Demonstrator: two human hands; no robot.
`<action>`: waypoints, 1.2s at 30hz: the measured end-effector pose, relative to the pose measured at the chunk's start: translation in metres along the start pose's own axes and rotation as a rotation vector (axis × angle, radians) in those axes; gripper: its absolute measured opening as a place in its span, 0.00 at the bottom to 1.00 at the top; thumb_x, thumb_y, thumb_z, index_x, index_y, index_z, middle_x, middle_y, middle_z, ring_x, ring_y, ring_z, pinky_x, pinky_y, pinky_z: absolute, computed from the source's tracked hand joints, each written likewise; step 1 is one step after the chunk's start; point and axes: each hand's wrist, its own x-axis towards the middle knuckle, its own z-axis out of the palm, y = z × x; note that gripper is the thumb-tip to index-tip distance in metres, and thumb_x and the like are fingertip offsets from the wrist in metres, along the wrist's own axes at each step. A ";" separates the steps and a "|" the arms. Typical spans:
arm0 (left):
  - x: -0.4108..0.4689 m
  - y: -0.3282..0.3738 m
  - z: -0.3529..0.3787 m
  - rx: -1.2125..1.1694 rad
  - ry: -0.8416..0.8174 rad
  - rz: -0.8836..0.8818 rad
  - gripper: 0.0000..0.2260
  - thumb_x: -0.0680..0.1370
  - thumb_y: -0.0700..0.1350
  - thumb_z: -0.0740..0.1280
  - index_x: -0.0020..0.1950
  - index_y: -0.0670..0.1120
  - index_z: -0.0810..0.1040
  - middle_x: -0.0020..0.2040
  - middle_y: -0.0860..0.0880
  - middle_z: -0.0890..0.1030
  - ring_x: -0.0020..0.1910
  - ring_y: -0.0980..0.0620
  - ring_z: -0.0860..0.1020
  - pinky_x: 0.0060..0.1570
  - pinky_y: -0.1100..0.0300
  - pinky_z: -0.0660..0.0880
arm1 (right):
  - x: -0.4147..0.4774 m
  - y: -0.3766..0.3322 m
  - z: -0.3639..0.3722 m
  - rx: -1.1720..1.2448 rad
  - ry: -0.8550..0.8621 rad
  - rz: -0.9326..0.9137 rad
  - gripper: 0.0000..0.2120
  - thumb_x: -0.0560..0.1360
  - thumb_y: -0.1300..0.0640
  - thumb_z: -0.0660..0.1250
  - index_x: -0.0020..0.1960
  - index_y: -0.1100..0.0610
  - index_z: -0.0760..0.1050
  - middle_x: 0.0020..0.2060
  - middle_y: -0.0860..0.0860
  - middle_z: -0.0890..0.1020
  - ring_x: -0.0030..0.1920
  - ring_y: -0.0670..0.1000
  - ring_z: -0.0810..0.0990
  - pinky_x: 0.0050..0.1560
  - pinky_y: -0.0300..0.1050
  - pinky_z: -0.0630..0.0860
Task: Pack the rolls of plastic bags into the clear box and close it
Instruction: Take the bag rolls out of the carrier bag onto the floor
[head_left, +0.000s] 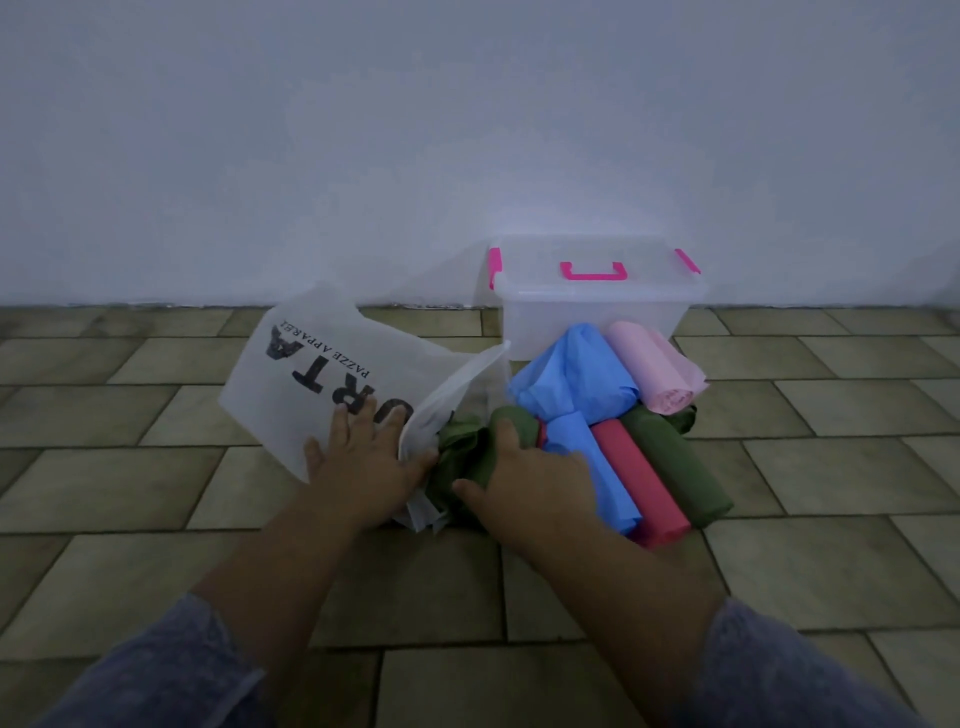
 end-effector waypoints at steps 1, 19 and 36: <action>0.001 0.000 0.001 -0.017 0.006 -0.001 0.38 0.69 0.74 0.42 0.76 0.59 0.47 0.78 0.50 0.44 0.76 0.44 0.39 0.68 0.34 0.45 | 0.003 0.000 0.002 0.022 -0.008 0.010 0.36 0.71 0.36 0.58 0.71 0.54 0.52 0.47 0.53 0.81 0.46 0.58 0.79 0.51 0.54 0.67; -0.001 -0.009 0.012 -0.075 0.080 0.018 0.46 0.62 0.79 0.33 0.75 0.59 0.49 0.78 0.50 0.49 0.76 0.43 0.43 0.69 0.36 0.49 | -0.014 0.025 -0.010 0.130 0.030 -0.001 0.36 0.66 0.42 0.62 0.70 0.47 0.53 0.40 0.47 0.77 0.38 0.52 0.76 0.41 0.47 0.64; -0.003 -0.003 0.011 -0.103 0.103 0.001 0.45 0.63 0.78 0.35 0.75 0.58 0.51 0.78 0.49 0.51 0.75 0.42 0.45 0.69 0.37 0.52 | 0.062 0.115 -0.054 -0.168 0.084 0.311 0.31 0.73 0.34 0.55 0.74 0.42 0.55 0.66 0.57 0.69 0.64 0.61 0.66 0.60 0.58 0.65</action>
